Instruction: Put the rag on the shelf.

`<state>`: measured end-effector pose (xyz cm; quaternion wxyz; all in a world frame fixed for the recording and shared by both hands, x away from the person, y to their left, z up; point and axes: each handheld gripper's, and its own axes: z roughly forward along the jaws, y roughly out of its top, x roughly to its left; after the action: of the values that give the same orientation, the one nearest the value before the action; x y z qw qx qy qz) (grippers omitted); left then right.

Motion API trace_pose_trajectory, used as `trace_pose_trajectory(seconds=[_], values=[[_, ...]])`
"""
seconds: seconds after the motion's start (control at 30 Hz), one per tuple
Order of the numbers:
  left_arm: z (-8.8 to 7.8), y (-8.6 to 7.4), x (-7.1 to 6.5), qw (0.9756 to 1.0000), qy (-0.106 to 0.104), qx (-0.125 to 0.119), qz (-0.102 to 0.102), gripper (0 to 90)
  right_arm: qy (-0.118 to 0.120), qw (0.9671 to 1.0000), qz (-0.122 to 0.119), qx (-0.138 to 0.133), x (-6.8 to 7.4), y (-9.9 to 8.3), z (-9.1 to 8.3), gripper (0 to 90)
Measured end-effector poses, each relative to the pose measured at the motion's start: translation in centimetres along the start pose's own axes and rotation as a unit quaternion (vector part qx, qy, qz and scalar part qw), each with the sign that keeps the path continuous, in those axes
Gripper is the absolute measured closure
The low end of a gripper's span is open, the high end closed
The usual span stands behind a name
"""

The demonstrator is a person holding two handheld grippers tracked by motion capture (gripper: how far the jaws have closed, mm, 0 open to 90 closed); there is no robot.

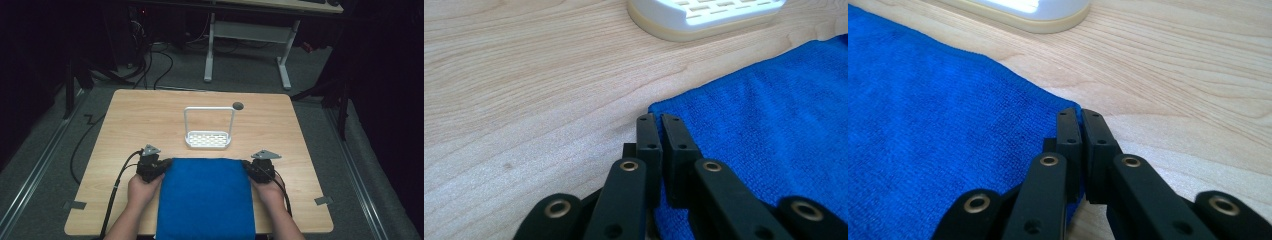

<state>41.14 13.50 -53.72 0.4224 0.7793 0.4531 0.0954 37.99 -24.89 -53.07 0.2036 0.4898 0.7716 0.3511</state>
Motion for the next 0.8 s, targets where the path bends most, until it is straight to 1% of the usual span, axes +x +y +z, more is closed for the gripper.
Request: trace_pose_trajectory(seconds=[0.07,0.17,0.3,0.33,0.4,0.43,0.47,0.57,0.7,0.73,0.77,0.8], values=[[0.0,0.0,-0.1,1.0,0.002,0.001,0.003,87.4,-0.001,0.9999,-0.005,-0.009,0.1,0.0,-0.2,88.5],[-0.1,0.0,-0.2,0.9999,0.001,-0.006,0.014,87.5,0.0,0.9997,0.0,-0.026,0.0,0.1,-0.6,88.7],[-0.6,0.0,-0.3,0.9996,0.0,-0.021,0.02,87.6,-0.002,0.9987,-0.002,-0.052,0.2,0.3,-1.5,88.8],[-0.8,0.0,-0.3,0.9995,-0.003,-0.026,0.017,87.6,-0.001,0.9984,0.0,-0.057,0.2,0.4,-1.7,88.7],[-1.2,0.1,-0.4,0.9991,-0.001,-0.037,0.019,87.6,0.003,0.9972,0.004,-0.074,0.2,0.5,-2.2,88.7],[-1.5,0.1,-0.5,0.9988,0.001,-0.044,0.02,87.6,0.003,0.9969,0.005,-0.078,0.2,0.6,-2.4,88.8],[-1.7,0.1,-0.6,0.9987,-0.001,-0.049,0.018,87.6,0.003,0.9961,0.005,-0.088,0.3,0.6,-2.7,88.7],[-2.4,0.2,-0.7,0.9978,-0.007,-0.064,0.017,87.6,0.005,0.9946,0.007,-0.103,0.3,0.7,-3.3,88.8],[-3.1,0.3,-1.2,0.9969,-0.007,-0.076,0.022,87.6,0.008,0.9924,0.002,-0.123,0.5,1.0,-4.1,88.7],[-3.3,0.4,-1.4,0.9964,-0.009,-0.082,0.021,87.6,0.008,0.9919,0.002,-0.126,0.6,1.1,-4.3,88.7],[-3.5,0.4,-1.5,0.9959,-0.01,-0.088,0.02,87.6,0.008,0.9907,-0.001,-0.136,0.7,1.2,-4.6,88.7],[-3.7,0.5,-1.6,0.9954,-0.011,-0.092,0.021,87.6,0.008,0.9907,-0.001,-0.136,0.7,1.2,-4.6,88.7]])
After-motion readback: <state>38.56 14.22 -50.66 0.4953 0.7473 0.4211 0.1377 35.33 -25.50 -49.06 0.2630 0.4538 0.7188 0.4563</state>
